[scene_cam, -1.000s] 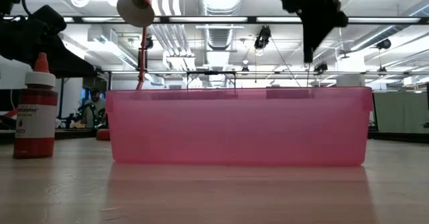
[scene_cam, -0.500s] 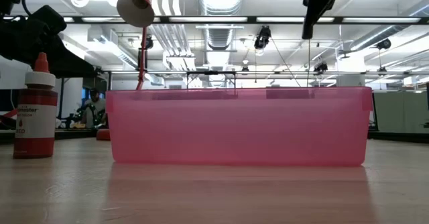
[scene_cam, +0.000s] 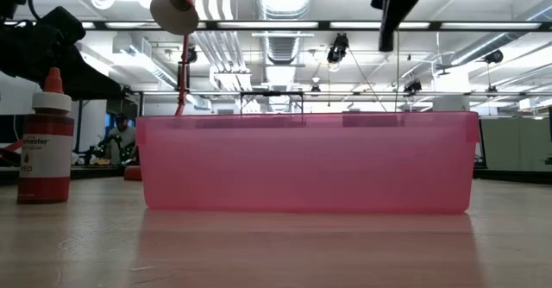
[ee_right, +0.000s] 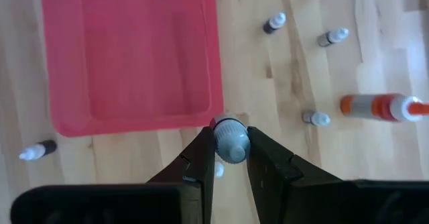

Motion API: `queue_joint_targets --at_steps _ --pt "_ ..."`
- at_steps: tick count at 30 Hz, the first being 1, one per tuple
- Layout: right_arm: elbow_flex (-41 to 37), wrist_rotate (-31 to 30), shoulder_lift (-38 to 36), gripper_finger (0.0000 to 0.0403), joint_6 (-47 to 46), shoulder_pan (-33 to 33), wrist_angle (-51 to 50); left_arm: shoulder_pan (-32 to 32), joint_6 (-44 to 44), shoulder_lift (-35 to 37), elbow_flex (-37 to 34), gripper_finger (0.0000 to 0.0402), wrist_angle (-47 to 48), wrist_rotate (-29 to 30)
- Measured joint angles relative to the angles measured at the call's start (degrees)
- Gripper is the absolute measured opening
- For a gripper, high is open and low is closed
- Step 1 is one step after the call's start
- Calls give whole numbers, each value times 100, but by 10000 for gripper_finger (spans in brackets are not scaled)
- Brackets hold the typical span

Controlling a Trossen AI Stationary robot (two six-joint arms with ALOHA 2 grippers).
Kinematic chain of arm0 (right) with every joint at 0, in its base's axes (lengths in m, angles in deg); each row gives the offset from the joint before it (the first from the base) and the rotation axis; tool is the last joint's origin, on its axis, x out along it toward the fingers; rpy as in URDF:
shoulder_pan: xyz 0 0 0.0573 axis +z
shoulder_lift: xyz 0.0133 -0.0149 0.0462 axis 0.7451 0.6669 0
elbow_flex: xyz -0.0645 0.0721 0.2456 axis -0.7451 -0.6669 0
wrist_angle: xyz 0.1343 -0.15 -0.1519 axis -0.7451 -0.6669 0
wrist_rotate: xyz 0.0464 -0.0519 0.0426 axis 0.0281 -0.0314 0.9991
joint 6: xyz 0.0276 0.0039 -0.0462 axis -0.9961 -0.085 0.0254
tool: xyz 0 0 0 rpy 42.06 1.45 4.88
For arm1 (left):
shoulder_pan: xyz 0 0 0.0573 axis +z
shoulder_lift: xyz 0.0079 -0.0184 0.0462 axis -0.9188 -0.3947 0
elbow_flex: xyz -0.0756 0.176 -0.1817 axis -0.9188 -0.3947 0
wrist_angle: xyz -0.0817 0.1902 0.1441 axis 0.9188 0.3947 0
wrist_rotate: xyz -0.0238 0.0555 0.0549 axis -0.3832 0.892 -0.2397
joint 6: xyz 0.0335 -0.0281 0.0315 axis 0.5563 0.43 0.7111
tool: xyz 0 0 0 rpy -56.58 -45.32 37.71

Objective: Pick & Place food coloring
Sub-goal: Put the small red food coloring bottle in the red bin

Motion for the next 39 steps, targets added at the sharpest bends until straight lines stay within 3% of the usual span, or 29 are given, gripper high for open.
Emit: queue_joint_targets --at_steps 9,21,39 --pt "507 102 810 60 250 37 29 2 0 2 -1 170 0 2" --pt "395 96 1490 60 -240 288 447 0 -2 0 0 170 0 0" --pt "-1224 -36 1550 60 -751 474 2246 2 0 0 0 170 0 0"
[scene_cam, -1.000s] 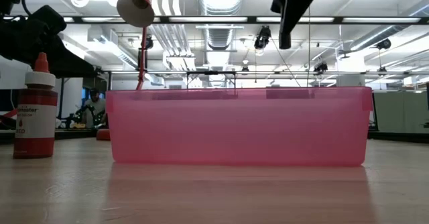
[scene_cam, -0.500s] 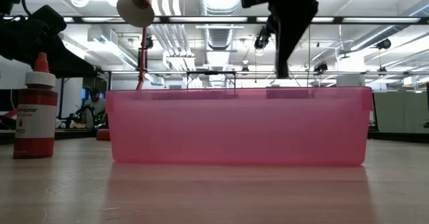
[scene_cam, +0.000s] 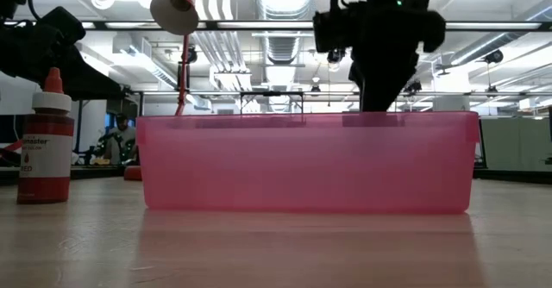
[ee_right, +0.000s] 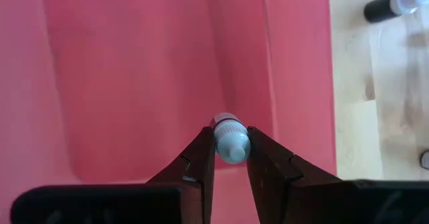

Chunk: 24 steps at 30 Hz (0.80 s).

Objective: Pick & Place food coloring
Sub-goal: Put the small red food coloring bottle in the red bin

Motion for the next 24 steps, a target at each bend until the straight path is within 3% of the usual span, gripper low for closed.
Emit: queue_joint_targets --at_steps 8,15,24 --pt "-437 6 1 60 9 -2 496 -1 -1 1 -1 170 0 0" --pt "-332 131 430 60 62 -4 586 -2 0 2 0 170 0 0" --pt "-303 97 465 67 57 -18 538 0 0 0 -2 170 0 2"
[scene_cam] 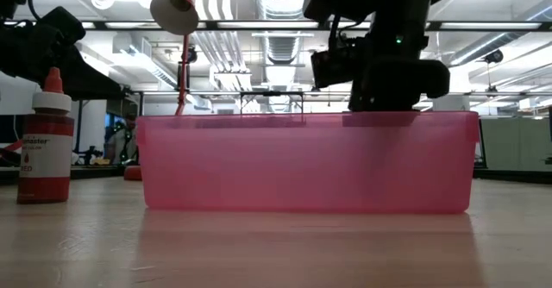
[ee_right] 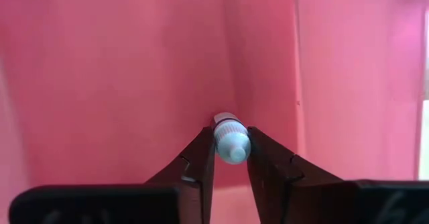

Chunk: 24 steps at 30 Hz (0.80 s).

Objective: Pick & Place food coloring
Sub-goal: Put the small red food coloring bottle in the red bin, then put the small black food coloring bottle in the red bin

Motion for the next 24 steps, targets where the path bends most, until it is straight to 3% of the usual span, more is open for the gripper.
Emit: queue_joint_targets --at_steps 15,24 --pt "162 -223 3 152 35 -2 -325 -1 -1 0 1 170 0 -2" --pt "883 -264 1 200 66 3 -1209 -2 -1 1 0 170 0 -1"
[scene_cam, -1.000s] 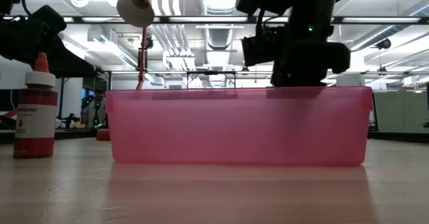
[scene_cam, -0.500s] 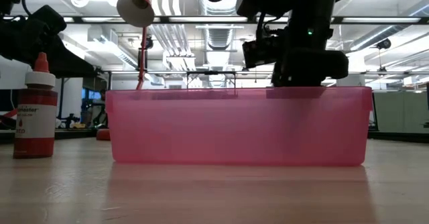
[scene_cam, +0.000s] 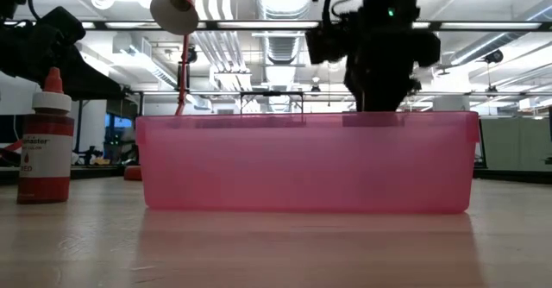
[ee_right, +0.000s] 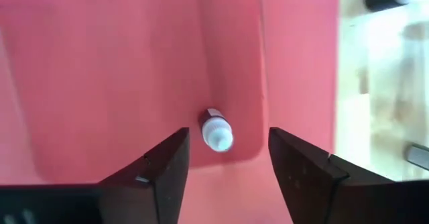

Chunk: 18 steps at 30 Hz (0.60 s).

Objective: Pick & Place food coloring
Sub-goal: Put the small black food coloring bottle in the red bin

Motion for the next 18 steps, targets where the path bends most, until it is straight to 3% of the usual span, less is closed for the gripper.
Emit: queue_joint_targets --at_steps 11,18 --pt "1253 -24 -273 228 -134 0 -1210 2 1 1 0 170 0 -1" --pt "1846 -168 -407 269 -324 -11 -1815 1 0 0 1 170 0 0"
